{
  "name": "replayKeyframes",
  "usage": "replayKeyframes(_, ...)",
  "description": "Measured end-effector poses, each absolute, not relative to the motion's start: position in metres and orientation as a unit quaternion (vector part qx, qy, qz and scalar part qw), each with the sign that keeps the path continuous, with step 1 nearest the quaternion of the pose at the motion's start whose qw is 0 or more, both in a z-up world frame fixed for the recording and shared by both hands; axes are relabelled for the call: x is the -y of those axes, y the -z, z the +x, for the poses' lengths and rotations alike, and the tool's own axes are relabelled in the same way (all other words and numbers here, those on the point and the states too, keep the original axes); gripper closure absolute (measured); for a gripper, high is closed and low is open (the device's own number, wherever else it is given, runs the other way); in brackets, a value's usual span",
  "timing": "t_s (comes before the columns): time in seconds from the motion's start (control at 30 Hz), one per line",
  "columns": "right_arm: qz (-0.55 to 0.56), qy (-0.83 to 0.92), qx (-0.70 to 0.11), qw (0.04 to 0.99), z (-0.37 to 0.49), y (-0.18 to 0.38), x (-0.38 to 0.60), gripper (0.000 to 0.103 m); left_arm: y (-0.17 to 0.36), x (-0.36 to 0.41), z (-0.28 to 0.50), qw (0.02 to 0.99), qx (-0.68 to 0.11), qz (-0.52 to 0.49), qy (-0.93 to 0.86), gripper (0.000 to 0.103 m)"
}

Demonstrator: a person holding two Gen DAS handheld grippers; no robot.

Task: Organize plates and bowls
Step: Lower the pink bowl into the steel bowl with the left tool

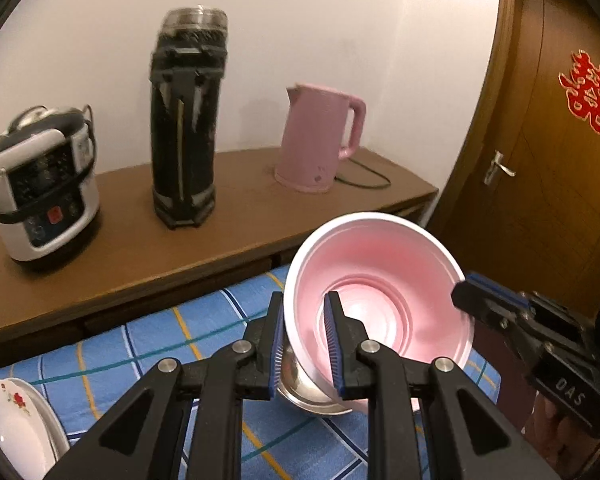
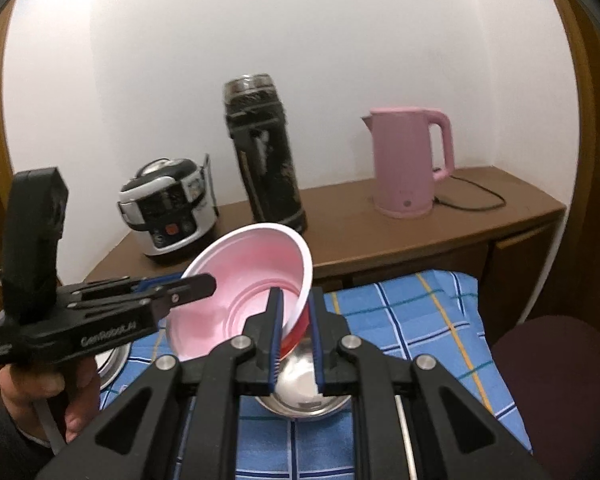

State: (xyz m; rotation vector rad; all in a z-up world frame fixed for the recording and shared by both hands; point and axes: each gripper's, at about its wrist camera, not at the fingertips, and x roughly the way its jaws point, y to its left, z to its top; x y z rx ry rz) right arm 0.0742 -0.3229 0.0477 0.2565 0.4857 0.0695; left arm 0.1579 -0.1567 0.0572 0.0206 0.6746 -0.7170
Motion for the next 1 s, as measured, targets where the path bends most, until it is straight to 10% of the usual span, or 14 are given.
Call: replayKeyframes(1.0,0.154,-0.058,-0.282,0.945,0.109,-0.003,0.358,0.090,0.012,0.198,0.183,0.852,-0.385,0.053,0.350,0.082)
